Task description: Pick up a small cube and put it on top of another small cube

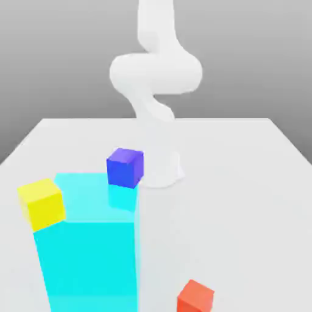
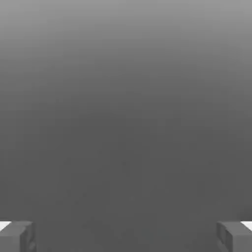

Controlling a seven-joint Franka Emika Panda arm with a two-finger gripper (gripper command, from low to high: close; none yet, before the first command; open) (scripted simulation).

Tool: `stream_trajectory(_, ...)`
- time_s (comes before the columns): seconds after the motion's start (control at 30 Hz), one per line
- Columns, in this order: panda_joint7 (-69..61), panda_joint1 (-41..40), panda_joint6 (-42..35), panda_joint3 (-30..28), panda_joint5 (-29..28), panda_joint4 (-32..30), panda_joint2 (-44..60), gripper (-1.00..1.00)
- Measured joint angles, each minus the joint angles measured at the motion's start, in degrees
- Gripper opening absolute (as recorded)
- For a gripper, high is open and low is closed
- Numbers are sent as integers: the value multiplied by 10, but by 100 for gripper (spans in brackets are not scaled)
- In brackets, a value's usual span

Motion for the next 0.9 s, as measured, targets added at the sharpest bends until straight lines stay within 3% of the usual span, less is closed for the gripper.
stream_trajectory(0.3,-183,88,64,-58,56,-17,191,0)
stream_trajectory(0.6,-355,132,126,-69,102,-33,378,0)
stream_trajectory(0.9,-463,144,198,-63,57,-53,552,0)
